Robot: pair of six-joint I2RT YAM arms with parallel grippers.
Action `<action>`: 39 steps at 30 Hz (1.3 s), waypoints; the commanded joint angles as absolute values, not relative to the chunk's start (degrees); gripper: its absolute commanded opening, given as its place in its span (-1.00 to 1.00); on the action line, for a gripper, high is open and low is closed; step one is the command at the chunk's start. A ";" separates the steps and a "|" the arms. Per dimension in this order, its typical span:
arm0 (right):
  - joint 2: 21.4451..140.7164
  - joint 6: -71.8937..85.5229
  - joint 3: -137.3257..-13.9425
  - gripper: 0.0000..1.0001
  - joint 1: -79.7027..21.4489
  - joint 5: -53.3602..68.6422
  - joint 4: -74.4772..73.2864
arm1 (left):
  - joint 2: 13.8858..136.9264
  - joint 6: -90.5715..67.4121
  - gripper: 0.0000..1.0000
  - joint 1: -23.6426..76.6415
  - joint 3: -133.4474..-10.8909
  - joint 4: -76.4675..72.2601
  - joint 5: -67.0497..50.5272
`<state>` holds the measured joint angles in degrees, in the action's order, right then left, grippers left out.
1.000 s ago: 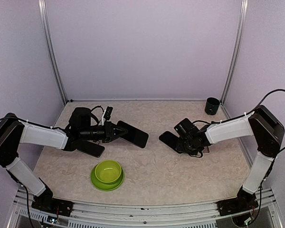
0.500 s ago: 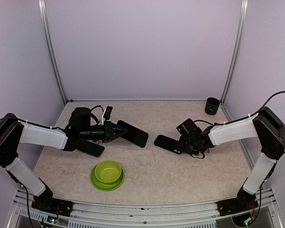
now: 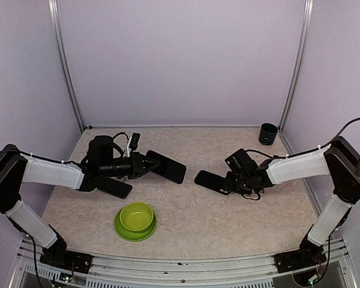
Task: Put the phone into the phone case
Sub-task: Move the phone case to the center of the board.
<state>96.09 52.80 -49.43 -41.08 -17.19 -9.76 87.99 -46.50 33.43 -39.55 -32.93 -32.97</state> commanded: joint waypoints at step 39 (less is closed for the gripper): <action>99.07 55.91 -52.00 -1.00 -47.60 -18.72 -13.05 | 85.69 -51.07 -1.00 37.36 -36.44 -34.66 -19.41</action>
<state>101.34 53.78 -53.28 -45.04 -18.83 -12.40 86.52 -48.36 35.79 -37.52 -31.38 -24.21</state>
